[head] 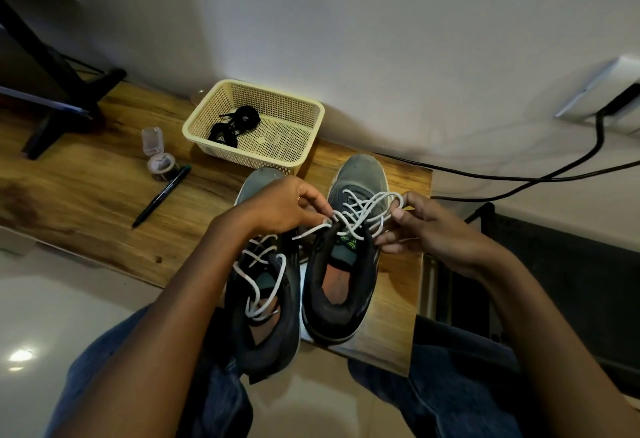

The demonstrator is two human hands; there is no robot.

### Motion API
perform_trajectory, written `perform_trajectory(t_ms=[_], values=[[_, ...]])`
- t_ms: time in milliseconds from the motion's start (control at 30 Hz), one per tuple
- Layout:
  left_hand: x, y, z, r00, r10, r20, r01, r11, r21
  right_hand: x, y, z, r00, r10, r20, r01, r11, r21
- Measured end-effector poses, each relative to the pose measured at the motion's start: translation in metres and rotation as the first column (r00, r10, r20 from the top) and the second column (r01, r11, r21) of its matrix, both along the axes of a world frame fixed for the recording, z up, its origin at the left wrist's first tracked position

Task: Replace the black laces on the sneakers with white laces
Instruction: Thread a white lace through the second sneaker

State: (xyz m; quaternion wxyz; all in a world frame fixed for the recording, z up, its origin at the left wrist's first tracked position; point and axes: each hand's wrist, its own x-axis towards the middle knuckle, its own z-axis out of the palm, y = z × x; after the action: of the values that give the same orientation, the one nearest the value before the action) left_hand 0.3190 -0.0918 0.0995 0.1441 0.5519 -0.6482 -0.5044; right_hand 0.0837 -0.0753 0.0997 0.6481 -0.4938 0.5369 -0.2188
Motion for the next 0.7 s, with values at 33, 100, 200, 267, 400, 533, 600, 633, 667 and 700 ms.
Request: perform_trajectory(t_ms=[33,100,200,267,400,533,600,633,667,700], values=[[0.0,-0.0001,0.0001,1.0,-0.008,-0.008,0.008,1.0,-0.004,-0.0003,0.0,0.0007,1.0,0.003,0.001,-0.003,1.0,0.005],[-0.0008,-0.0003,-0.0008,1.0,-0.02,-0.012,0.019,1.0,-0.025,0.0,0.0001,0.0015,1.0,0.003,0.0,-0.003,1.0,0.009],[-0.0043,-0.0005,-0.0033,1.0,-0.019,-0.018,0.018,0.997,-0.072,0.001,-0.0008,0.0002,1.0,0.001,-0.004,-0.001,1.0,-0.008],[-0.0065,-0.0004,-0.0048,1.0,-0.024,-0.003,0.024,0.995,-0.098,0.0005,-0.0015,0.0,1.0,0.012,-0.02,-0.012,1.0,-0.016],[-0.0025,-0.0008,-0.0064,0.999,-0.026,-0.028,0.024,0.998,-0.065,-0.0004,-0.002,0.0006,0.999,0.032,-0.033,-0.033,0.999,-0.013],[-0.0011,-0.0012,-0.004,0.985,0.057,-0.162,-0.057,0.998,0.007,-0.0001,-0.0023,-0.0002,0.998,0.037,-0.051,-0.038,0.999,0.0],[-0.0026,-0.001,-0.0046,0.986,0.051,-0.157,-0.053,0.999,-0.007,0.0002,-0.0019,-0.0002,0.998,0.035,-0.059,-0.035,0.999,-0.004],[-0.0032,-0.001,-0.005,0.991,0.042,-0.129,-0.045,0.999,-0.02,0.0005,-0.0017,-0.0003,0.998,0.033,-0.061,-0.034,0.999,-0.007],[-0.004,-0.0003,-0.0046,0.995,0.028,-0.093,-0.031,0.999,-0.029,0.0005,-0.0014,-0.0003,0.997,0.033,-0.063,-0.034,0.999,-0.01],[-0.0047,0.0001,-0.0042,0.998,0.012,-0.063,-0.015,0.999,-0.042,0.0006,-0.0013,-0.0002,0.997,0.035,-0.065,-0.036,0.999,-0.012]])
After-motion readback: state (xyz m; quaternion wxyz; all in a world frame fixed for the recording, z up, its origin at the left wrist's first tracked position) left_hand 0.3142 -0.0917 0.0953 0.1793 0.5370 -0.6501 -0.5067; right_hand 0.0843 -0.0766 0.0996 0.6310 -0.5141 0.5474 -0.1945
